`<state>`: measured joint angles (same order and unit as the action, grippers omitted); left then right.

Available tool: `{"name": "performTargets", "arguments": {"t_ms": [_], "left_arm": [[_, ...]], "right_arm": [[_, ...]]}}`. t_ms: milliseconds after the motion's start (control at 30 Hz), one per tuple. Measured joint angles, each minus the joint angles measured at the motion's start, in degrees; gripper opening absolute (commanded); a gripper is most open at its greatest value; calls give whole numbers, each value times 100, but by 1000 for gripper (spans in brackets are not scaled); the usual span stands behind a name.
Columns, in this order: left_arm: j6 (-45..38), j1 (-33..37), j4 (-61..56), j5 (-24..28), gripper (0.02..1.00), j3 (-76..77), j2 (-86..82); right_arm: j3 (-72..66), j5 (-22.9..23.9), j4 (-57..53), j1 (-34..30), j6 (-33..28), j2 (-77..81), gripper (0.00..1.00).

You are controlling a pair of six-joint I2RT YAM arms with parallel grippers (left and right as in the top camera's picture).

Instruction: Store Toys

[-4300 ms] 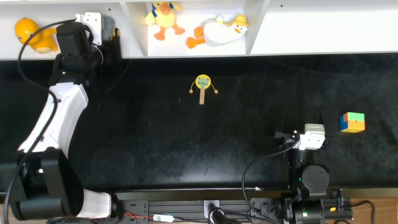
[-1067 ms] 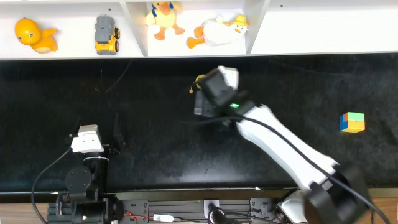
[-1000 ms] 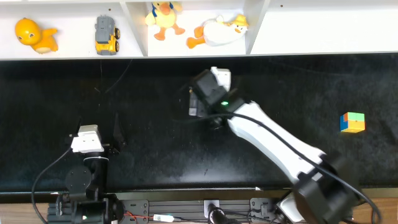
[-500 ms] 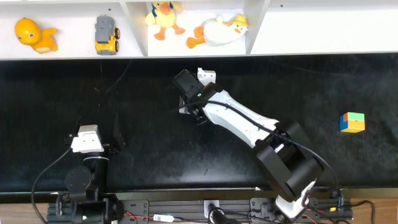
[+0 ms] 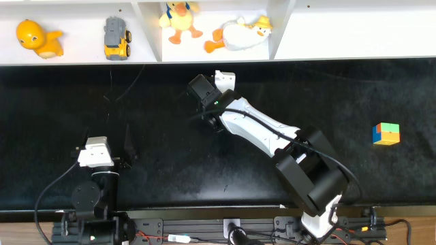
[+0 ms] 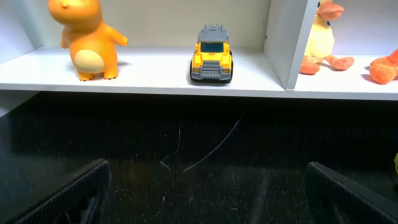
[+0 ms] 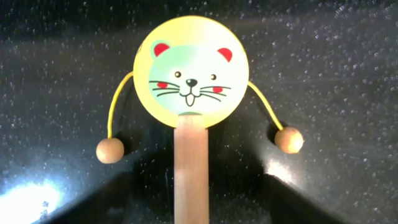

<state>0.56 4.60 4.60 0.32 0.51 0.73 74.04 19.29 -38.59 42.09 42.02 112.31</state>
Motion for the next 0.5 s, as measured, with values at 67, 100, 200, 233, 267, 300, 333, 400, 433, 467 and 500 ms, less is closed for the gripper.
{"name": "performTargets", "arguments": {"t_ms": [67, 100, 200, 233, 267, 300, 333, 400, 433, 467, 500], "left_arm": [[0, 0, 0, 0, 998, 0, 2], [0, 0, -2, 2, 998, 0, 2], [0, 0, -2, 2, 998, 0, 2], [0, 0, 0, 0, 998, 0, 2], [0, 0, 0, 2, 998, 0, 0], [0, 0, 0, 2, 998, 0, 0], [0, 0, 0, 2, 998, 0, 0], [0, 0, 0, 2, 998, 0, 0], [0, 0, 2, 0, 998, 0, 2], [0, 0, -2, 2, 998, 0, 0], [0, 0, 2, 0, 998, 0, 0]], "right_arm": [[2, 4, 4, 0, 50, 4, 220], [4, 0, 2, 0, 39, 4, 176], [15, -61, -11, 2, 24, 4, 119], [17, -72, -31, 0, 35, 4, 97], [24, -90, -68, 0, 17, 4, 69], [26, -90, -111, 0, 24, 2, 62], [26, -92, -133, 0, 22, -17, 64], [-151, -155, -166, -11, 20, -188, 64], [-450, -199, -140, -44, 17, -442, 62], [-704, -232, -66, -87, 17, -664, 64], [-1097, -267, 2, -181, 13, -1051, 60]]}}
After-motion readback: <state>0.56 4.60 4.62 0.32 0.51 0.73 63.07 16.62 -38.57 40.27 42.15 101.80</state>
